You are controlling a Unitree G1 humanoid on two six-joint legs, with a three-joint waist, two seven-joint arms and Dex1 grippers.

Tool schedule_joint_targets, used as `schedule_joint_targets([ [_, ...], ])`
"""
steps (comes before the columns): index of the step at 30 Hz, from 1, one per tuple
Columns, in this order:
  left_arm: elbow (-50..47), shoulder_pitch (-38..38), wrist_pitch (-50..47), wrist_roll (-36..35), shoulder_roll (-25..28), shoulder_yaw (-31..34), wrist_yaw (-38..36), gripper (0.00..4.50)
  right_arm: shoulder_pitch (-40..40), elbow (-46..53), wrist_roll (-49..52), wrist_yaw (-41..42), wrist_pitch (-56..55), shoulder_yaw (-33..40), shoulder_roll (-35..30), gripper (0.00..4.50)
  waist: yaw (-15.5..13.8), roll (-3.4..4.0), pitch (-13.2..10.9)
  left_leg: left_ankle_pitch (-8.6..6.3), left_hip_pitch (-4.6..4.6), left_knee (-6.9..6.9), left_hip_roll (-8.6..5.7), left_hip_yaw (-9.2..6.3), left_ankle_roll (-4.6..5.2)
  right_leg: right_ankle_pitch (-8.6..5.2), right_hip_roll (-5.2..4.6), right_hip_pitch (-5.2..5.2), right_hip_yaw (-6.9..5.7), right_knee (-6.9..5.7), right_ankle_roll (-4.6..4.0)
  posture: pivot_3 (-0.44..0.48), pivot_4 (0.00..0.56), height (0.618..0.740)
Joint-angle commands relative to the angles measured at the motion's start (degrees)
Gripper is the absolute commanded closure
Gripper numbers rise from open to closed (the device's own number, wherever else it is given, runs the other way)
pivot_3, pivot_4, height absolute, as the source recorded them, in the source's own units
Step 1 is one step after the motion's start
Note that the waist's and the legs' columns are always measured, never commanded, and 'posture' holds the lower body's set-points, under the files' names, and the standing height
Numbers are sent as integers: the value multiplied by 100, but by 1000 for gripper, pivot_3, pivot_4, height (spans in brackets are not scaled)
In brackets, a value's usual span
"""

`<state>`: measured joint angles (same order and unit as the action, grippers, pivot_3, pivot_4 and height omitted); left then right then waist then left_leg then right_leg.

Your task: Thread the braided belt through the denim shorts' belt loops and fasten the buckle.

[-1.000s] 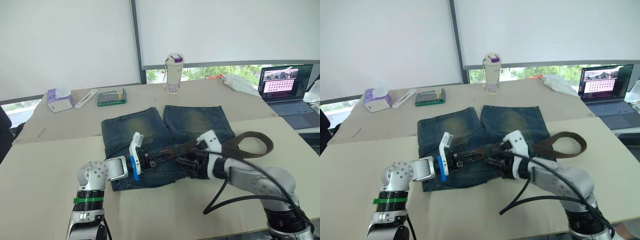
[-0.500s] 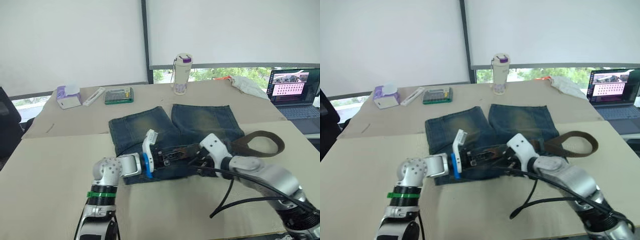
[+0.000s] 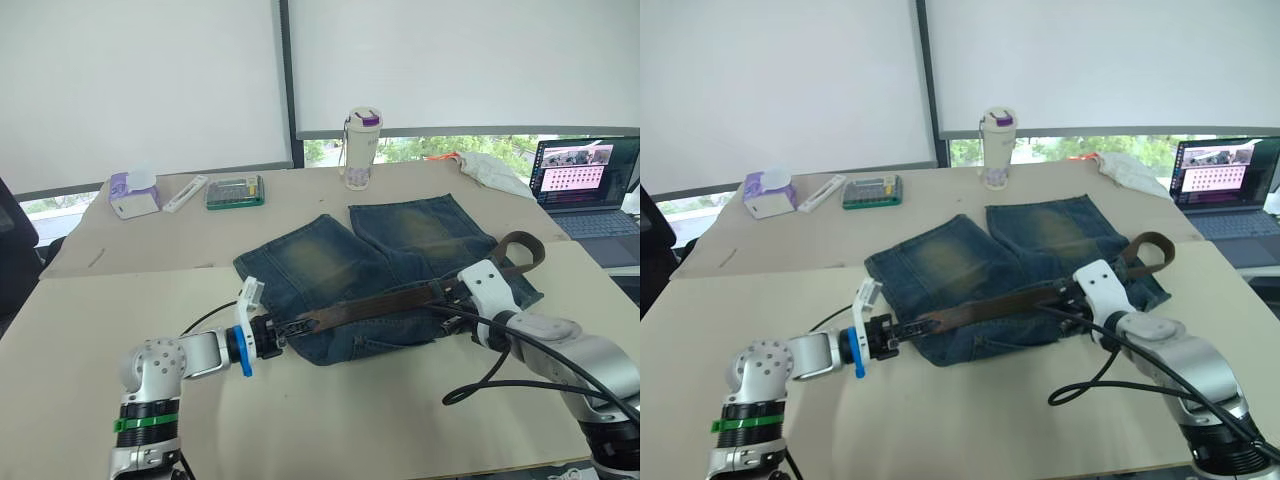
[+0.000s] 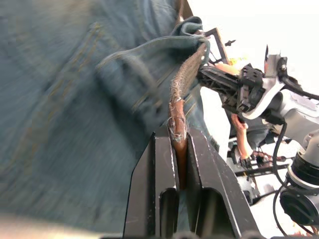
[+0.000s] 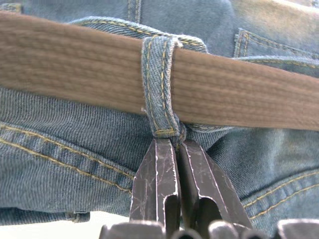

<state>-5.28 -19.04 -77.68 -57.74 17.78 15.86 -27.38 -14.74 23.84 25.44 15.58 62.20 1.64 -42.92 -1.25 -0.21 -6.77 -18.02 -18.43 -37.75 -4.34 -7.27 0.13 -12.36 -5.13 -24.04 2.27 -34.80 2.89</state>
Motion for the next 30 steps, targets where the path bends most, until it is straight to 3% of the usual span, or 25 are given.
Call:
schedule_joint_targets([
  [1, -55, -46, -74, -360, 78, 421, 73, 4500, 109, 170, -204, -114, 105, 394, -68, 4479, -6, 0, 0, 0, 0, 0, 0, -2, 0, 0, 0, 0, -2, -1, 0, 0, 150, 740],
  [3, -15, -68, -92, -438, 76, 452, 62, 4500, 410, 505, 208, 521, 87, 512, -323, 4479, -30, 2, 1, 0, -1, 1, -1, -2, 0, 0, -2, 0, -2, 0, 0, 0, 150, 740],
  [6, 74, -234, -57, -571, -26, 392, 11, 4500, 842, 1205, 1563, 1434, 390, 1707, -269, 3503, -31, -2, -2, 0, -2, 1, -2, -7, 0, -2, -1, 1, -8, 4, 2, 0, 150, 740],
  [9, 205, -415, -60, -754, -204, 391, -15, 4500, 1125, 1576, 2929, 1776, 767, 2741, -185, 2422, -22, -11, -8, -3, -2, 2, 2, -5, 5, -1, 1, 5, -5, 5, 1, 0, 150, 740],
  [12, 279, -518, -48, -829, -330, 302, -43, 4500, 930, 1734, 3861, 1322, 939, 2763, 104, 1455, 28, -23, -15, -28, 9, 3, 7, -5, 47, -1, 5, 17, -7, 4, 1, 0, 150, 740],
  [16, 424, -744, 26, -882, -552, 162, -89, 4500, 311, 1522, 4201, 239, 882, 2009, 940, 1455, 74, -23, -15, -16, 8, 14, 15, 2, 24, 0, 8, 0, 3, -1, -3, 0, 150, 740],
  [20, 449, -906, 64, -941, -689, 4, -160, 4500, -48, 1042, 3984, -343, 695, 1333, 1740, 1455, 49, -8, -5, 2, 3, 16, 13, 5, -6, 0, 5, -6, 7, -2, -4, 0, 150, 740],
  [24, 401, -934, 38, -1004, -667, -48, -242, 4500, -247, 668, 4317, -720, 400, 1345, 2370, 1455, 49, -4, -3, 2, 2, 15, 6, 2, -4, 0, 0, -9, 7, -5, -4, 0, 150, 740],
  [30, 358, -928, 12, -1087, -601, -27, -235, 4500, -320, 388, 4723, -904, 188, 1368, 2520, 1455, 69, -1, -1, 2, 4, 16, 7, 0, -4, 1, 4, -10, 5, -7, -5, 0, 150, 740],
])
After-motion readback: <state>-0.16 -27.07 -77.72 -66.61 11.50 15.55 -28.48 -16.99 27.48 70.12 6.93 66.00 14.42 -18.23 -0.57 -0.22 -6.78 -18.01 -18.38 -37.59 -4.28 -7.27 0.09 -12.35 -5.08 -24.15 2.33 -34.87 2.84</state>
